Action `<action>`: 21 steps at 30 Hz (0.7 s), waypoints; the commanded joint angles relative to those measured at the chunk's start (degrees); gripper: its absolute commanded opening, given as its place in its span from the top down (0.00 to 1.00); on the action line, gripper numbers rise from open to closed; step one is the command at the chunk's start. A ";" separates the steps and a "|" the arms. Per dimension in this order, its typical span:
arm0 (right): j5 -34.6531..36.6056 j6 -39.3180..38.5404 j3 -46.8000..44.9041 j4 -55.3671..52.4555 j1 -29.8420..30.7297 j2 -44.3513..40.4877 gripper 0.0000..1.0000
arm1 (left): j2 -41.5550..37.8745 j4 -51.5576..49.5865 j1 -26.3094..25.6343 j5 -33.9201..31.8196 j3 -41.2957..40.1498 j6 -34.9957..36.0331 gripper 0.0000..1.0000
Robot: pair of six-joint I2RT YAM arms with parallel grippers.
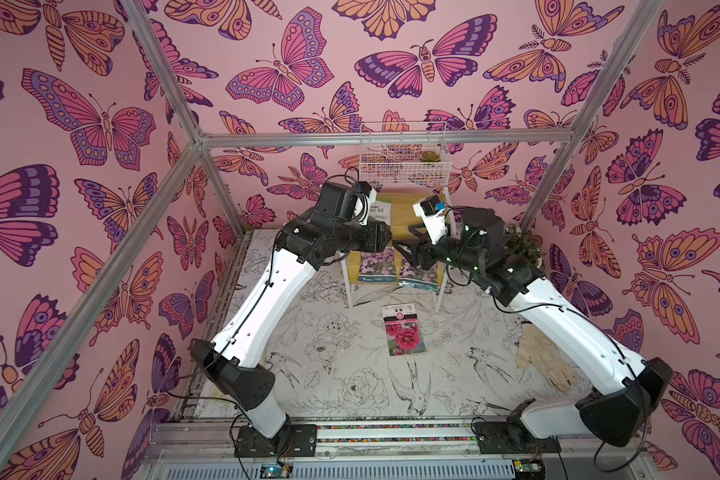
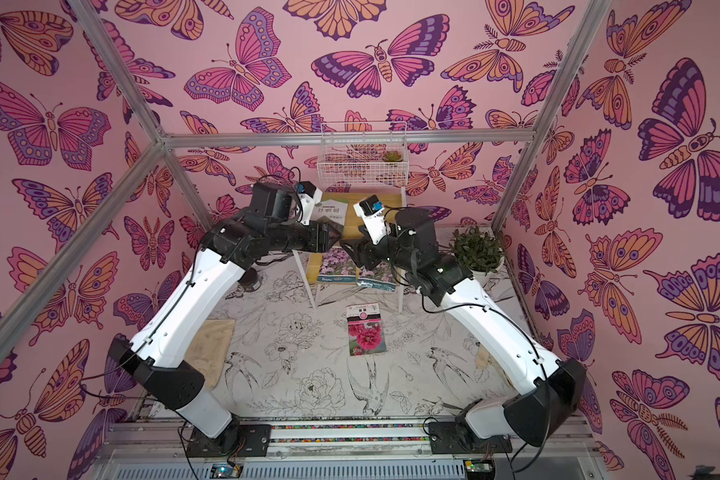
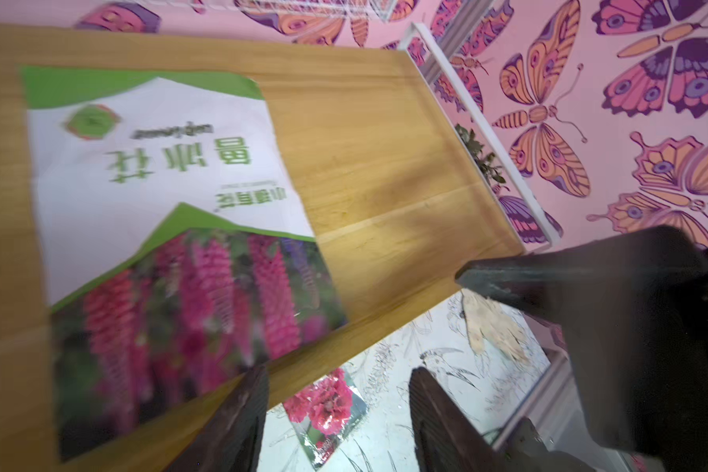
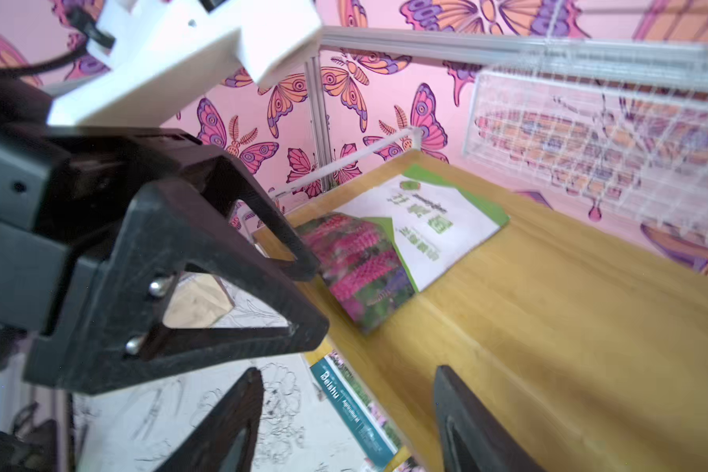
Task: Take the seed bag off the shelf
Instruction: Pick up the seed packet from the shelf.
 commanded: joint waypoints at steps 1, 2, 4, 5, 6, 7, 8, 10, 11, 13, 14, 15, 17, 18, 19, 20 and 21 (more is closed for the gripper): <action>-1.95 -15.01 5.65 -8.29 1.72 2.55 0.30 | -10.37 3.58 1.81 -8.87 -5.33 -0.08 0.39; -1.29 -17.07 7.14 -9.41 1.95 3.58 0.30 | -12.60 4.47 2.92 -9.06 -7.30 -0.52 0.39; 1.47 -21.09 11.30 -13.00 3.44 6.22 0.30 | -16.12 4.98 4.91 -8.29 -10.61 -1.30 0.39; 2.85 -23.31 14.22 -15.85 4.45 8.78 0.30 | -17.47 4.98 5.78 -7.19 -12.29 -1.69 0.39; 4.10 -25.14 17.27 -18.76 5.52 10.85 0.30 | -18.46 4.95 6.55 -6.17 -13.79 -2.01 0.39; 5.98 -27.07 21.02 -22.24 6.79 13.22 0.30 | -19.62 5.00 7.15 -5.28 -15.71 -2.39 0.38; 8.84 -29.02 24.47 -25.34 8.14 15.90 0.29 | -21.40 5.09 7.60 -4.45 -17.50 -2.59 0.38; 13.99 -31.78 30.34 -30.12 10.40 20.53 0.28 | -23.26 5.31 8.29 -3.68 -20.70 -2.90 0.38; 16.17 -32.64 32.44 -31.56 11.19 22.38 0.28 | -23.97 5.65 8.56 -3.47 -22.18 -3.07 0.39; 20.50 -33.78 36.03 -33.41 12.50 25.76 0.27 | -25.61 6.75 9.10 -2.36 -25.14 -3.73 0.38; 21.60 -33.90 36.75 -33.38 12.73 26.60 0.27 | -26.13 7.19 9.28 -1.82 -26.12 -3.92 0.38; 22.17 -33.98 37.14 -33.19 12.82 27.22 0.27 | -26.65 7.50 9.45 -1.43 -27.03 -4.10 0.38; 22.52 -33.75 37.28 -32.72 12.93 27.59 0.27 | -27.40 7.90 9.64 -0.89 -28.10 -4.12 0.38; 22.60 -33.67 37.45 -32.72 12.94 27.73 0.27 | -27.68 7.92 9.73 -0.81 -28.43 -4.06 0.38; 22.86 -33.48 37.68 -32.88 12.90 27.87 0.27 | -27.91 7.93 9.82 -0.67 -28.57 -3.90 0.38; 23.09 -33.40 37.87 -33.13 12.94 28.05 0.27 | -27.96 7.94 9.98 -0.59 -28.74 -3.85 0.38; 23.89 -33.47 38.03 -33.29 12.91 28.34 0.27 | -28.04 8.09 10.14 -0.38 -28.90 -3.77 0.38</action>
